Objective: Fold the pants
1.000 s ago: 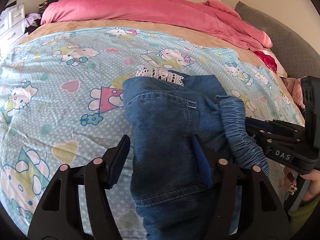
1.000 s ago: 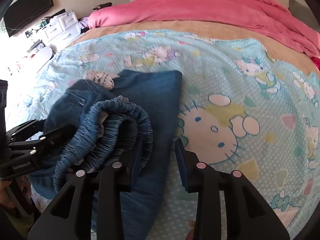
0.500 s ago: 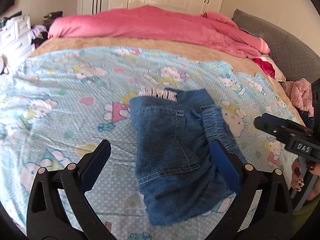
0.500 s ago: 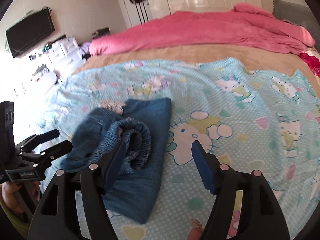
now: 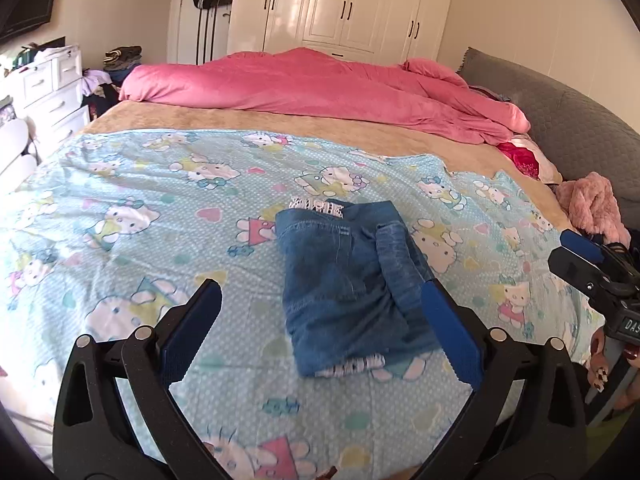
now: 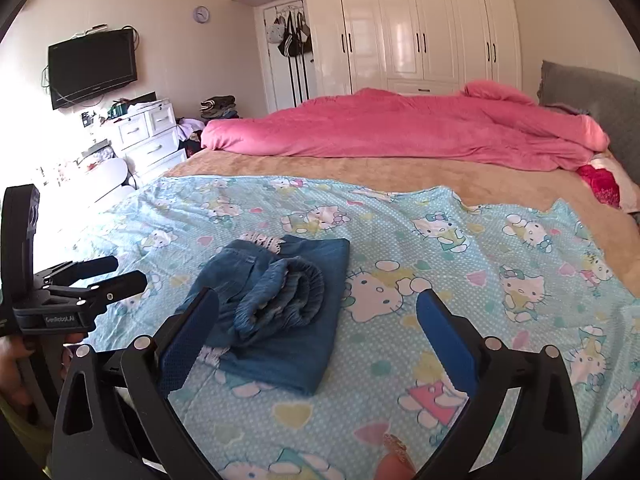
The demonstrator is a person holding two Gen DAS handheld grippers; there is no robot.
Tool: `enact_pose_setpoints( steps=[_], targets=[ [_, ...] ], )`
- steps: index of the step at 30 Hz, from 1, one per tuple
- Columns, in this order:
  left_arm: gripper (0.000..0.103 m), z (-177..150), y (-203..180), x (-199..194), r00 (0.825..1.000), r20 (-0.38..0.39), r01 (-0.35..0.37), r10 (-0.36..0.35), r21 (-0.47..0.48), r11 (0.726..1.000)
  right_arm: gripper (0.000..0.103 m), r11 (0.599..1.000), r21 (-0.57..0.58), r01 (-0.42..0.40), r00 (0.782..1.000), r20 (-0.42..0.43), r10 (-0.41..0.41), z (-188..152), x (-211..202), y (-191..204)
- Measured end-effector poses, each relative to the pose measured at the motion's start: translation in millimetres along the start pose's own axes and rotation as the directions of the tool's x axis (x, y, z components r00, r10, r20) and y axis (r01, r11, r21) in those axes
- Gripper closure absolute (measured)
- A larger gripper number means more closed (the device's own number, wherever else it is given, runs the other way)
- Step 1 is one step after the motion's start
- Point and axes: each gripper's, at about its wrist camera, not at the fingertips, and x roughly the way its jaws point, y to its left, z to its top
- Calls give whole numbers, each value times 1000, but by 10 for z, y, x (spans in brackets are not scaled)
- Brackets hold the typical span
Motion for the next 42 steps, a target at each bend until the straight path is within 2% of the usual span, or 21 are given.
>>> enact_pose_setpoints(
  steps=[9, 18, 33, 42],
  targets=[
    [9, -389, 71, -237, 1000, -25, -11, 11, -5, 1000, 4, 999, -29, 23, 1000, 20, -23, -222, -243, 198],
    [9, -773, 123, -221, 997, -79, -12, 11, -6, 1000, 4, 999, -5, 36, 999, -29, -37, -476, -242, 230],
    [9, -984, 122, -38, 992, -127, -26, 22, -30, 999, 4, 999, 24, 47, 989, -139, -43, -848, -5, 199],
    [9, -1015, 110, 49, 987, -154, -57, 53, -24, 998, 4, 999, 27, 31, 987, -159, -26, -901, 89, 212]
  ],
)
